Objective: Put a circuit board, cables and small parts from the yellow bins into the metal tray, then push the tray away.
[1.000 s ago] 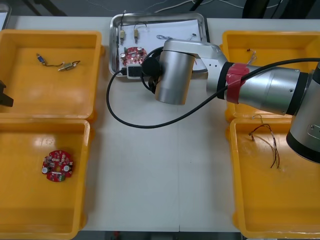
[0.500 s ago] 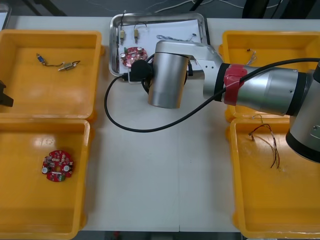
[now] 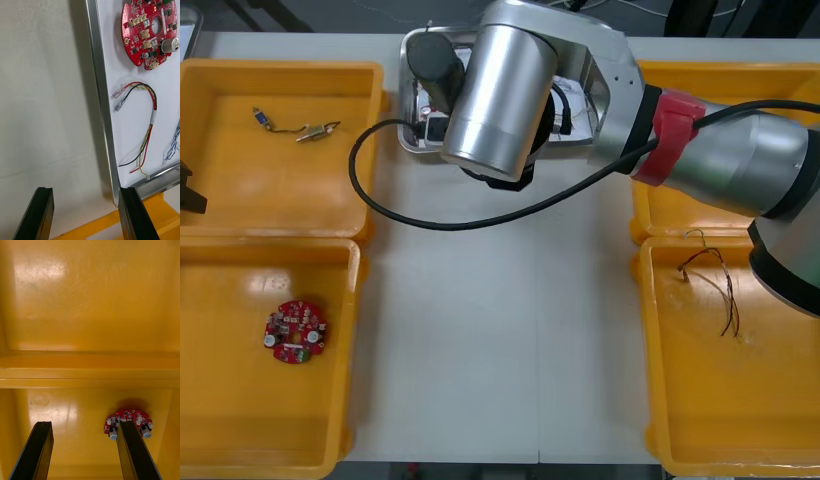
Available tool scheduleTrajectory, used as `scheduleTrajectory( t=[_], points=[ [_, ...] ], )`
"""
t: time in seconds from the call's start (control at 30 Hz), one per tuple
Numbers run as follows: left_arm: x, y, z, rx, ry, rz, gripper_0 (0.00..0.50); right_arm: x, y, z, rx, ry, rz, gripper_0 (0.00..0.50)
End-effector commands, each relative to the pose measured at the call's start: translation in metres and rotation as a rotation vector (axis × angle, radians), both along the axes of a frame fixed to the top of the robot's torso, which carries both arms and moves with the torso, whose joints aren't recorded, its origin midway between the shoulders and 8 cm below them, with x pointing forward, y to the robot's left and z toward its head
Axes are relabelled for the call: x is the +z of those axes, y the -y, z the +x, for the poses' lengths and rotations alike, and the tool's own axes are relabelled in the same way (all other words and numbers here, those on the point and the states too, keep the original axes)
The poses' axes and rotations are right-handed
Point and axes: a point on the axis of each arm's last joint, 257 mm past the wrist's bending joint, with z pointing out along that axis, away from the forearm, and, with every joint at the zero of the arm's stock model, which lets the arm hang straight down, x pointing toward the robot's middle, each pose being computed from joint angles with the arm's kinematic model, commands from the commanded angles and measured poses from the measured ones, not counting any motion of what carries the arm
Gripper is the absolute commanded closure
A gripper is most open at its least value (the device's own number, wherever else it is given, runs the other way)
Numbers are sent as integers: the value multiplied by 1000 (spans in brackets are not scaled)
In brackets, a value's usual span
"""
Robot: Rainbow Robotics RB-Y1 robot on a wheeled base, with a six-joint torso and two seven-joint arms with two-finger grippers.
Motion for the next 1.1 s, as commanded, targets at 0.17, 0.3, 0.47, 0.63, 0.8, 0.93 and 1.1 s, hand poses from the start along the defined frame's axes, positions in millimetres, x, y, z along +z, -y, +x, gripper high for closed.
scheduleTrajectory(
  t=[0.17,0.3,0.47,0.63,0.8,0.93,1.1],
  points=[
    [15,-20,-6,104,24,16,0,27,41,-29,-220,-44,209,0],
    [15,-20,-6,104,24,16,0,28,71,-43,-333,-58,278,0],
    [15,-20,-6,104,24,16,0,29,102,-59,-445,-82,361,0],
    [15,-20,-6,104,24,16,0,34,136,-76,-577,-131,475,0],
    [15,-20,-6,104,24,16,0,39,167,-92,-707,-177,577,0],
    [15,-20,-6,104,24,16,0,37,193,-104,-820,-188,668,0],
    [15,-20,-6,104,24,16,0,35,225,-116,-953,-170,764,0]
  ],
)
